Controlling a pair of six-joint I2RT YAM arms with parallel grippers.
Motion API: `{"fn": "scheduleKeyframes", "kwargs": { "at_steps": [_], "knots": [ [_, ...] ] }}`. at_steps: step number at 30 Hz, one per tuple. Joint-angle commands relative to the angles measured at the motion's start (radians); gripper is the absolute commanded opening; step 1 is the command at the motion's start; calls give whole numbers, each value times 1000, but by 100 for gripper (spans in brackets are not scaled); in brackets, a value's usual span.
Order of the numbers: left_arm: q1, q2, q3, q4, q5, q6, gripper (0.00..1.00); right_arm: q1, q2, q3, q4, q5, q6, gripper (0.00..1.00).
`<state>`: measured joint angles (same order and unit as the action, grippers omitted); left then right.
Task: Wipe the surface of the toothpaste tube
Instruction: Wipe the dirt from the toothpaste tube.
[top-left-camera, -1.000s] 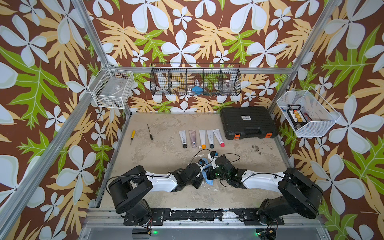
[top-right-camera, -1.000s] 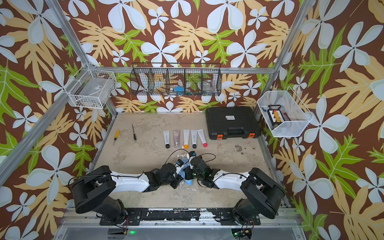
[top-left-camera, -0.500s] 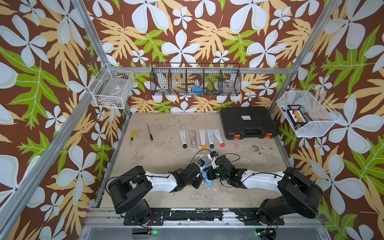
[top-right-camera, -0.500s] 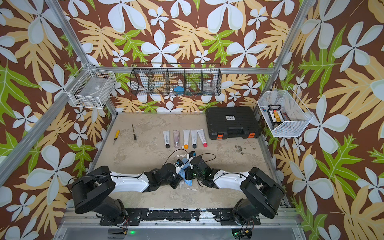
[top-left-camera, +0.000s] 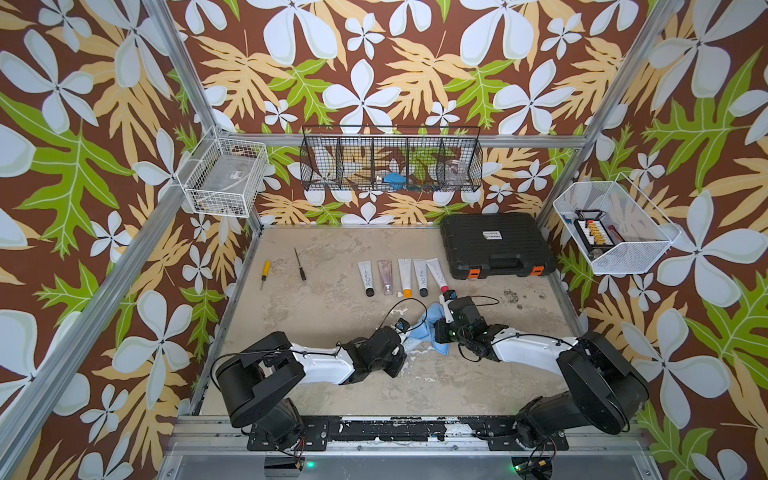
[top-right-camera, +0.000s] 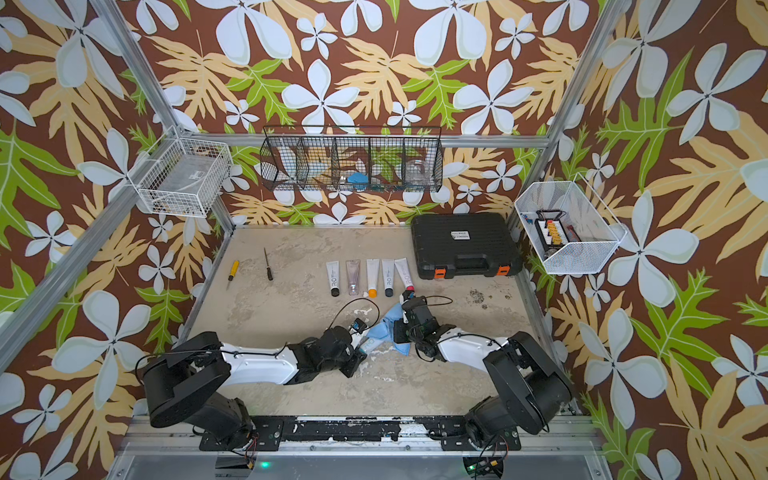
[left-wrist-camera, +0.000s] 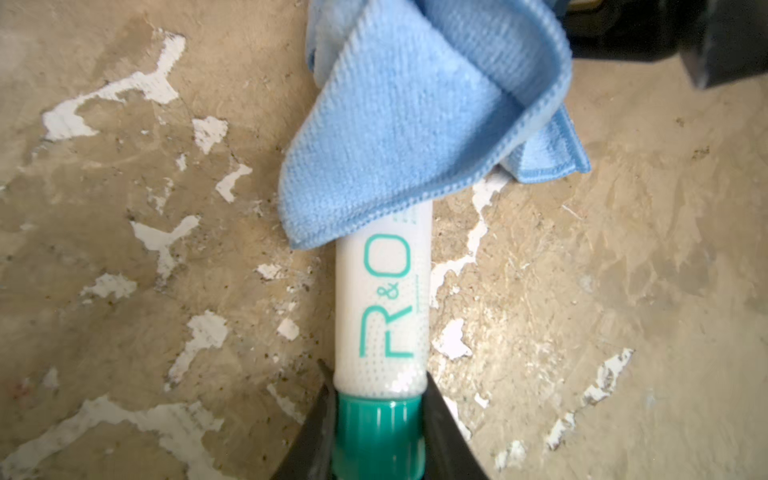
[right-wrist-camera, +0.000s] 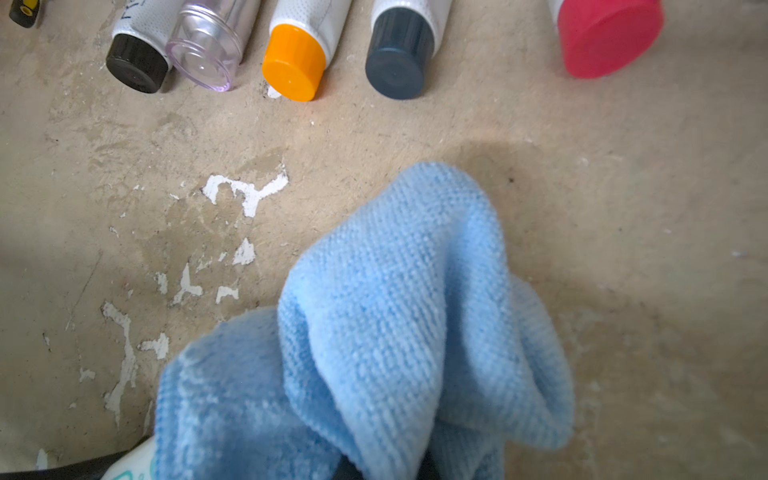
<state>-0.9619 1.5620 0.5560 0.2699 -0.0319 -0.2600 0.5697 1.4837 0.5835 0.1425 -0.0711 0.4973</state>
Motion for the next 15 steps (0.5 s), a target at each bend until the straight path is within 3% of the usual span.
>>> {"fn": "scheduleKeyframes", "kwargs": {
  "at_steps": [1,8,15],
  "knots": [
    [1,-1,3,10,25,5,5,-3,-3,28,-53,6,-42,0],
    [1,-13,-1,15,28,7,5,6,0,29,3,-99,-47,0],
    [2,-10,-1,15,26,8,5,91,50,15,35,-101,17,0]
  ]
}}
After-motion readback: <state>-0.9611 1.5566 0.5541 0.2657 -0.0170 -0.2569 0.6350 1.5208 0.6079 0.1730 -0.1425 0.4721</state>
